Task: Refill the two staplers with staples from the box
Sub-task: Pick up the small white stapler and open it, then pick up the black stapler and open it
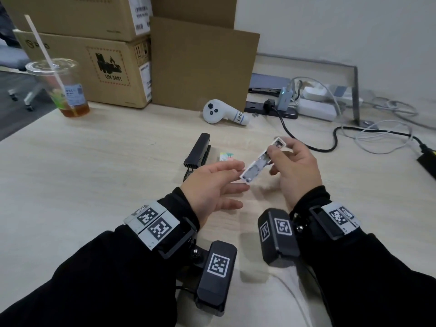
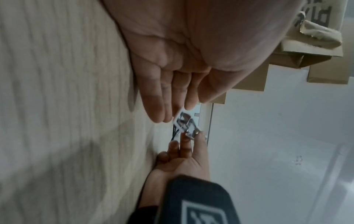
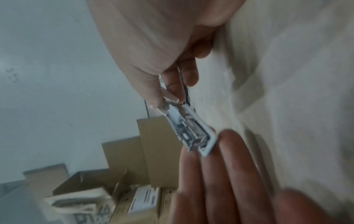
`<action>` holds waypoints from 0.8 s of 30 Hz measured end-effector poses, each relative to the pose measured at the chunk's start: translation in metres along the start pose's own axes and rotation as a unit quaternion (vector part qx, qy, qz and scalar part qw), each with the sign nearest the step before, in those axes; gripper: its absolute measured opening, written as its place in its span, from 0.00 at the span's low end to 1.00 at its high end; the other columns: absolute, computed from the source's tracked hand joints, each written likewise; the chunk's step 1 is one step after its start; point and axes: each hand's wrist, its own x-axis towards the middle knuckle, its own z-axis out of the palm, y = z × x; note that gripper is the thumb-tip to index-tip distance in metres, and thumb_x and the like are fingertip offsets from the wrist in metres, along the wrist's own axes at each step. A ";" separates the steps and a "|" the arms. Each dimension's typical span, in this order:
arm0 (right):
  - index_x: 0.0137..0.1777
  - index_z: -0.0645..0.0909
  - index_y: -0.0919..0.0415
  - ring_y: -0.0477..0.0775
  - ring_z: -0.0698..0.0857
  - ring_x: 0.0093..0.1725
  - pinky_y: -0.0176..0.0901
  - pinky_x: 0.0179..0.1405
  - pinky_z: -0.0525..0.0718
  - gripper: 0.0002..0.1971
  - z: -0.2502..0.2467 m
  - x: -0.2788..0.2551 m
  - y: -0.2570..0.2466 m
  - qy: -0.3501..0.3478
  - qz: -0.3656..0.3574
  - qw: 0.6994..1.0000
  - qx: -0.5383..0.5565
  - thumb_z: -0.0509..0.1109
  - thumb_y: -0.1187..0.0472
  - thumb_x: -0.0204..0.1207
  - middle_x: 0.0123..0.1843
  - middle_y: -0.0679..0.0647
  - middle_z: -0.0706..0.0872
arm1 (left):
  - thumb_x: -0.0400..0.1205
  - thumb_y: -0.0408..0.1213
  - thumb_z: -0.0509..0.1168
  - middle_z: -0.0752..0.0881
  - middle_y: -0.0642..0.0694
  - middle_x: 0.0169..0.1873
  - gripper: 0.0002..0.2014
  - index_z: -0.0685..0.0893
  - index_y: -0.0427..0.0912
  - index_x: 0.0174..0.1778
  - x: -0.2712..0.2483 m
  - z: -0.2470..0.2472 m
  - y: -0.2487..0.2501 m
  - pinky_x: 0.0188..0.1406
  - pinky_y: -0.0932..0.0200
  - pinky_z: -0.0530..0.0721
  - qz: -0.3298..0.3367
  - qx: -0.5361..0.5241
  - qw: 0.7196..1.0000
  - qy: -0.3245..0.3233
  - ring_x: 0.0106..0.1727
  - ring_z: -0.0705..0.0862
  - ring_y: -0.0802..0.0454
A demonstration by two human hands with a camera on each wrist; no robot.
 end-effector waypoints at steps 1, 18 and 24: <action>0.54 0.82 0.49 0.42 0.81 0.27 0.30 0.29 0.80 0.05 -0.004 0.005 0.001 0.009 0.004 1.000 -0.026 0.73 0.55 0.80 0.37 0.49 0.91 | 0.88 0.30 0.60 0.90 0.42 0.59 0.11 0.87 0.42 0.57 0.000 0.000 0.000 0.33 0.55 0.90 0.001 0.006 1.000 0.002 0.53 0.91 0.46; 0.61 0.86 0.49 0.56 0.87 0.42 0.57 0.51 0.87 0.14 -0.003 0.030 0.021 -0.075 0.028 0.965 -0.248 0.70 0.50 0.78 0.39 0.48 0.85 | 0.87 0.31 0.61 0.91 0.43 0.35 0.11 0.87 0.37 0.43 0.000 -0.001 0.000 0.26 0.58 0.83 0.018 0.020 1.000 -0.005 0.31 0.87 0.52; 0.59 0.85 0.46 0.46 0.81 0.49 0.46 0.57 0.82 0.10 -0.004 0.023 0.003 0.013 -0.075 0.971 -0.226 0.68 0.54 0.79 0.51 0.43 0.82 | 0.84 0.32 0.62 0.82 0.47 0.25 0.11 0.87 0.41 0.38 -0.002 0.000 0.001 0.17 0.65 0.61 0.054 0.034 0.998 0.024 0.21 0.72 0.54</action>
